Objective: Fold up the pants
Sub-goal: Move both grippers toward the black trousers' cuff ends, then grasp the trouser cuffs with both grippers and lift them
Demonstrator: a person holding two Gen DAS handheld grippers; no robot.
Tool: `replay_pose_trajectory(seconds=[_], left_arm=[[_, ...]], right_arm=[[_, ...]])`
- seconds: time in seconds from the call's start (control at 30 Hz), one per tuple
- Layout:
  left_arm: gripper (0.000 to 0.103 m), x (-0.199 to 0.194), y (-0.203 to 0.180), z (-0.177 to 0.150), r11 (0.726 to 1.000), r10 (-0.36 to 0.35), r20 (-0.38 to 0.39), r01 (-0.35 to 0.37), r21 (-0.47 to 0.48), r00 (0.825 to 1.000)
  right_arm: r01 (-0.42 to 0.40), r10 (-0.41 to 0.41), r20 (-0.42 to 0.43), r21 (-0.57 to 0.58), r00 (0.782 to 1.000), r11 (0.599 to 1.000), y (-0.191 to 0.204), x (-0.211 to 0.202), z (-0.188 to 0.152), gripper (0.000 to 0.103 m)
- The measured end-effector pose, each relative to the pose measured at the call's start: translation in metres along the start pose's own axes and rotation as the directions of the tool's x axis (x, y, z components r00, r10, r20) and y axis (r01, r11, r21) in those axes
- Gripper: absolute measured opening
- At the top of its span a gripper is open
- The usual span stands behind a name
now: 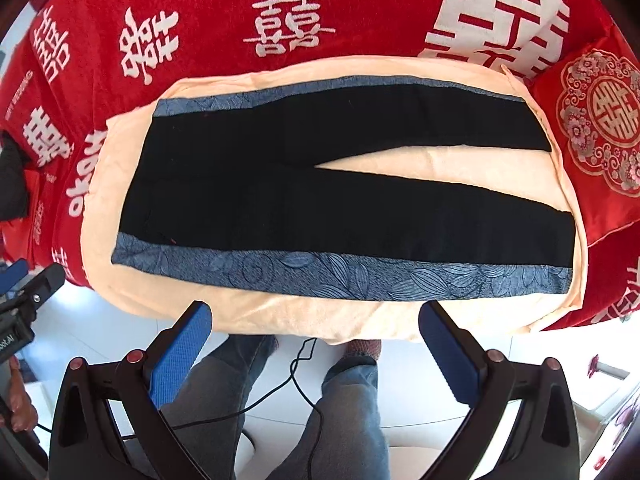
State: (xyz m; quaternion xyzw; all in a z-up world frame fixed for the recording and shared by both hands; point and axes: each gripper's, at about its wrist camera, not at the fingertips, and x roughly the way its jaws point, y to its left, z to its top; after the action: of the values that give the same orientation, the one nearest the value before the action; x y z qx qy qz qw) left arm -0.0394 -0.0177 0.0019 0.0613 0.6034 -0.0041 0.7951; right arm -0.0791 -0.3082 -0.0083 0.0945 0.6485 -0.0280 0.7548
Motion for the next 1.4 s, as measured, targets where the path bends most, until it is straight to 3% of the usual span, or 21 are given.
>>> replay_pose_trajectory(seconds=[0.13,0.33,0.67,1.1,1.23,1.33,1.4], left_arm=[[0.103,0.003,0.005,-0.012,0.999,-0.031,-0.004,0.031,-0.028,1.0],[0.103,0.017,0.017,-0.016,0.999,-0.031,-0.04,0.033,0.043,0.999],[0.103,0.062,0.036,-0.011,0.994,-0.082,-0.085,0.087,0.06,0.993],[0.103,0.134,0.04,0.004,0.993,-0.119,-0.132,0.12,-0.004,0.984],[0.103,0.161,0.043,0.001,0.992,-0.127,-0.142,0.123,-0.04,0.982],[0.103,0.178,0.05,-0.004,0.987,-0.148,-0.138,0.138,-0.08,0.979],[0.103,0.189,0.061,-0.006,0.974,-0.199,-0.109,0.185,-0.133,0.974]], right_arm=[[0.019,-0.02,-0.027,-0.036,0.999,0.999,-0.002,0.01,-0.004,0.103],[0.04,-0.041,-0.031,-0.013,0.999,0.999,0.01,0.023,-0.004,0.103],[0.094,-0.092,-0.057,0.033,0.994,0.995,0.029,0.047,-0.002,0.103],[0.095,-0.09,-0.104,0.047,0.991,0.994,0.031,0.1,0.006,0.103],[0.05,-0.042,-0.125,0.063,0.991,0.997,0.031,0.124,0.006,0.103],[-0.062,0.073,-0.101,0.11,0.992,0.992,0.027,0.136,0.004,0.103],[-0.164,0.176,-0.073,0.152,0.982,0.975,0.024,0.141,0.002,0.102]])
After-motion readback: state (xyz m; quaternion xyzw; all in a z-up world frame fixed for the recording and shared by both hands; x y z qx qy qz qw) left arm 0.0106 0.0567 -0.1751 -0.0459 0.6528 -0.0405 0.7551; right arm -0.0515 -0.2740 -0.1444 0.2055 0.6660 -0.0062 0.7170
